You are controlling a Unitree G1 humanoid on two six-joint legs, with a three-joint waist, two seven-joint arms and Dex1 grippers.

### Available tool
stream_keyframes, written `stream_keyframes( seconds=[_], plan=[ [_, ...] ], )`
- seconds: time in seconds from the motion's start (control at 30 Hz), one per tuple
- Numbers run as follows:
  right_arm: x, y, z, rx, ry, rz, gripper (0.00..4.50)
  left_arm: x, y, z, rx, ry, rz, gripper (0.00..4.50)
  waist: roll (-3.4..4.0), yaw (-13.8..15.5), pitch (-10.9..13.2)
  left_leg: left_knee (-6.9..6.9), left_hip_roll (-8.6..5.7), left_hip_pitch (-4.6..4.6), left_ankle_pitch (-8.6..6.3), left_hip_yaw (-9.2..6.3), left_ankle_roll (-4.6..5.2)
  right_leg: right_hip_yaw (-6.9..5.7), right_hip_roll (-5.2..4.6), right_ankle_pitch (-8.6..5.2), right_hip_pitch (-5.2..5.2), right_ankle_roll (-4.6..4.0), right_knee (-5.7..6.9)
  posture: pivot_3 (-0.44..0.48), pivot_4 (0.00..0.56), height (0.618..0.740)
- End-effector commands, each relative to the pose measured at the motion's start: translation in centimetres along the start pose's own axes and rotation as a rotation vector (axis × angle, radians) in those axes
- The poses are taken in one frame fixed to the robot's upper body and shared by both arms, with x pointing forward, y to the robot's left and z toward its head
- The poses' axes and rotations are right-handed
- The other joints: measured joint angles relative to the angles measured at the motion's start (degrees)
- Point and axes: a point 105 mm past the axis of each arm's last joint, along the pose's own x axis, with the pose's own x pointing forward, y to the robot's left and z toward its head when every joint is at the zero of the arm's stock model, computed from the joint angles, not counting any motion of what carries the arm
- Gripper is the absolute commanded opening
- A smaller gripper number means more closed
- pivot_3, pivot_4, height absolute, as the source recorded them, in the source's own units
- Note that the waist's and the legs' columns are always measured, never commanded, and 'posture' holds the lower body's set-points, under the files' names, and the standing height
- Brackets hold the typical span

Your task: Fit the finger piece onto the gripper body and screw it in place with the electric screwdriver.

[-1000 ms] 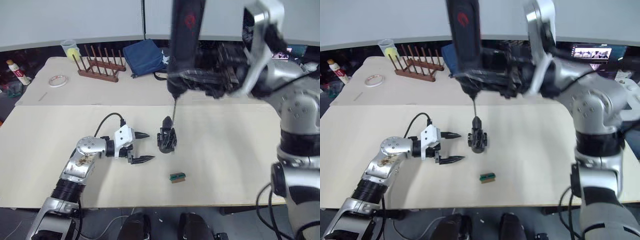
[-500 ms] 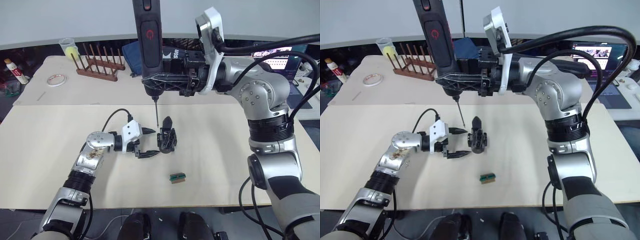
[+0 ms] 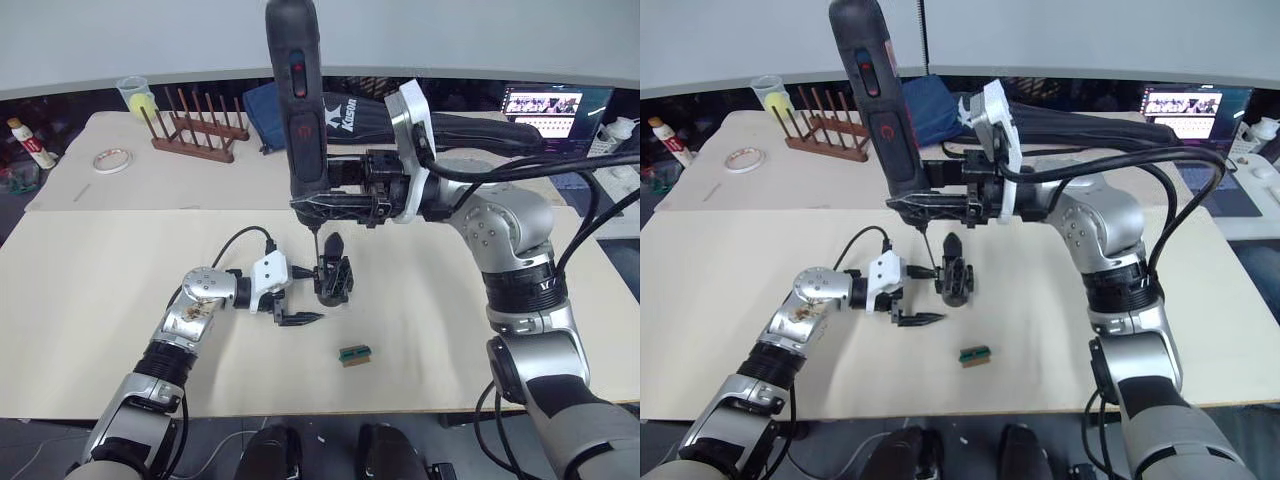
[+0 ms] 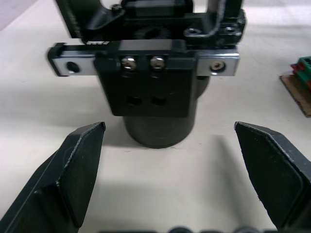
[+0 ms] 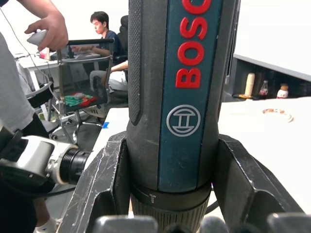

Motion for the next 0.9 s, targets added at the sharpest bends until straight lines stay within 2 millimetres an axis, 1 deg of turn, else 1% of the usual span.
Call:
stream_keyframes(
  seconds=[0.03,0.37,0.67,0.9],
  plan=[
    [-0.1,0.9,2.2,-0.123,-0.048,0.024,1.97,0.3,0.6,1.2,0.029,-0.021,-0.001,4.50,0.00,0.0,0.0,0.00,0.00,0.00,0.01,-0.01,-0.02,0.00,0.00,0.00,-0.02,-0.01,0.00,0.000,0.150,0.740],
    [-0.4,0.8,1.4,-0.145,-0.027,0.013,1.97,0.2,1.2,1.6,0.008,-0.033,0.008,4.50,0.00,0.0,0.0,-0.01,-0.01,0.00,0.03,-0.01,-0.03,0.02,0.00,0.00,-0.03,-0.02,0.00,0.000,0.150,0.740],
    [-0.4,0.7,0.9,-0.139,-0.018,0.011,1.97,0.4,1.2,1.7,0.002,-0.034,0.002,4.50,0.00,0.0,0.0,-0.01,-0.01,0.00,0.03,-0.01,-0.02,0.02,0.00,0.00,-0.02,-0.02,0.00,0.000,0.150,0.740],
    [-0.6,0.8,0.2,-0.135,-0.004,0.012,1.97,0.5,1.2,1.7,0.005,-0.035,0.004,4.50,0.00,0.0,0.0,-0.01,-0.01,0.00,0.03,-0.01,-0.02,0.02,0.01,0.00,-0.03,-0.02,0.00,0.000,0.150,0.740]
  ],
)
